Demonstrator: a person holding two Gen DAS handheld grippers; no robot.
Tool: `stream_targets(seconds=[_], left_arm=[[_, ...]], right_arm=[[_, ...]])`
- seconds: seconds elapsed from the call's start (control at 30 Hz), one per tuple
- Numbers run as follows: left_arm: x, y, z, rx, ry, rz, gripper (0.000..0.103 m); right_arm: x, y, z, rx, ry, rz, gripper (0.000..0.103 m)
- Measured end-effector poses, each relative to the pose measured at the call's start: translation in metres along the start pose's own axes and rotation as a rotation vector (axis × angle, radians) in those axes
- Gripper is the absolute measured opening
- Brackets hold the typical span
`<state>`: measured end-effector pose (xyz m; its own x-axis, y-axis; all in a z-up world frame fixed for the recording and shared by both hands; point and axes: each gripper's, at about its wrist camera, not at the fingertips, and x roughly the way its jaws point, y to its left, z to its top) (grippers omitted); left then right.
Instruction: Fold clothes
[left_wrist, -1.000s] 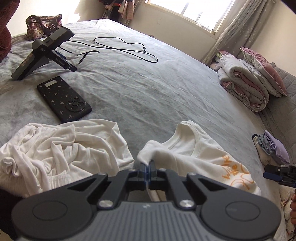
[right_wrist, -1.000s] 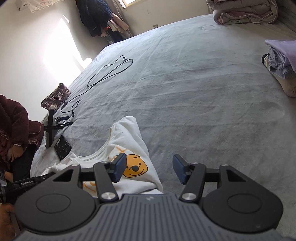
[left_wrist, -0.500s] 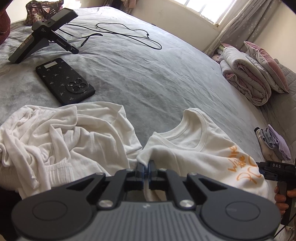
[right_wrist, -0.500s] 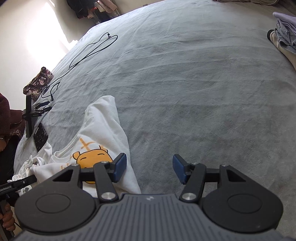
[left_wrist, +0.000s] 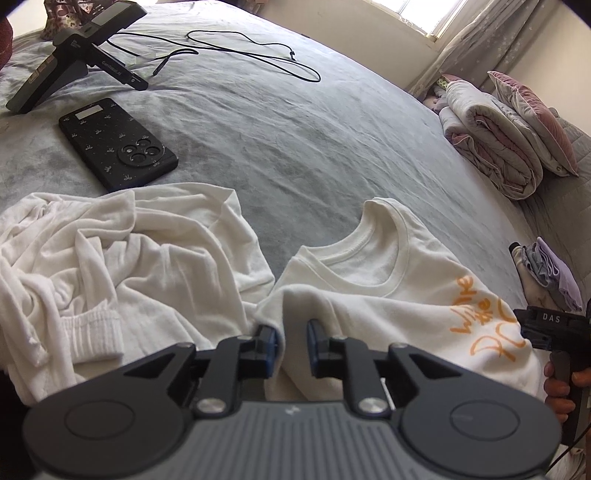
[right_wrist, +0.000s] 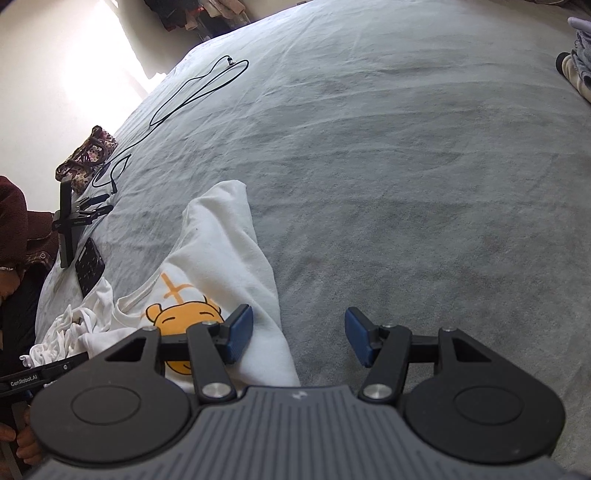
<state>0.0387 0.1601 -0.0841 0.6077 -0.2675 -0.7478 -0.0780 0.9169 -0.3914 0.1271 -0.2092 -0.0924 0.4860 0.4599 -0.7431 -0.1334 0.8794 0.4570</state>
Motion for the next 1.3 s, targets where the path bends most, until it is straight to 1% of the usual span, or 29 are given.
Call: stream_targets(seconds=[0.37,0.5,0.6,0.7,0.8,0.87,0.93,1.03,1.17,1.2,1.23,1.27,1.3], left_arm=[[-0.001,0.000,-0.001,-0.011,0.006,-0.012,0.017],[0.002,0.002,-0.001,-0.024,0.014,-0.019,0.017],[0.005,0.002,-0.001,-0.028,0.022,-0.018,0.017],[0.005,0.002,-0.002,-0.028,0.027,-0.015,0.018],[0.000,0.004,-0.003,-0.031,0.029,-0.020,0.024],[-0.003,0.005,-0.005,-0.036,0.032,-0.028,0.031],[-0.003,0.006,-0.007,-0.041,0.043,-0.038,0.034],[0.002,0.005,-0.011,-0.054,0.056,-0.037,0.035],[0.009,0.004,-0.014,-0.071,0.055,-0.011,0.033],[0.011,0.003,-0.014,-0.071,0.051,-0.004,0.032],[0.013,0.002,-0.014,-0.069,0.047,0.004,0.025],[0.014,0.001,-0.015,-0.066,0.040,0.015,0.017],[0.016,0.000,-0.015,-0.063,0.032,0.028,0.012]], right_arm=[[-0.004,0.024,-0.004,-0.016,0.002,0.138,0.060],[0.002,0.033,-0.006,-0.031,0.021,0.161,0.060],[0.010,0.040,-0.005,-0.067,0.038,0.148,0.060],[0.013,0.045,0.001,-0.111,0.033,0.121,0.060],[0.012,0.041,0.013,-0.121,0.010,0.110,0.060],[0.011,0.036,0.022,-0.111,-0.004,0.106,0.060],[0.015,0.031,0.029,-0.103,-0.012,0.095,0.060],[0.034,0.026,0.037,-0.085,0.011,0.091,0.060],[0.063,0.027,0.037,-0.059,0.058,0.108,0.060],[0.067,0.029,0.037,-0.062,0.057,0.116,0.057],[0.069,0.032,0.036,-0.070,0.052,0.125,0.047],[0.071,0.034,0.036,-0.072,0.053,0.133,0.040],[0.073,0.036,0.036,-0.071,0.058,0.141,0.030]])
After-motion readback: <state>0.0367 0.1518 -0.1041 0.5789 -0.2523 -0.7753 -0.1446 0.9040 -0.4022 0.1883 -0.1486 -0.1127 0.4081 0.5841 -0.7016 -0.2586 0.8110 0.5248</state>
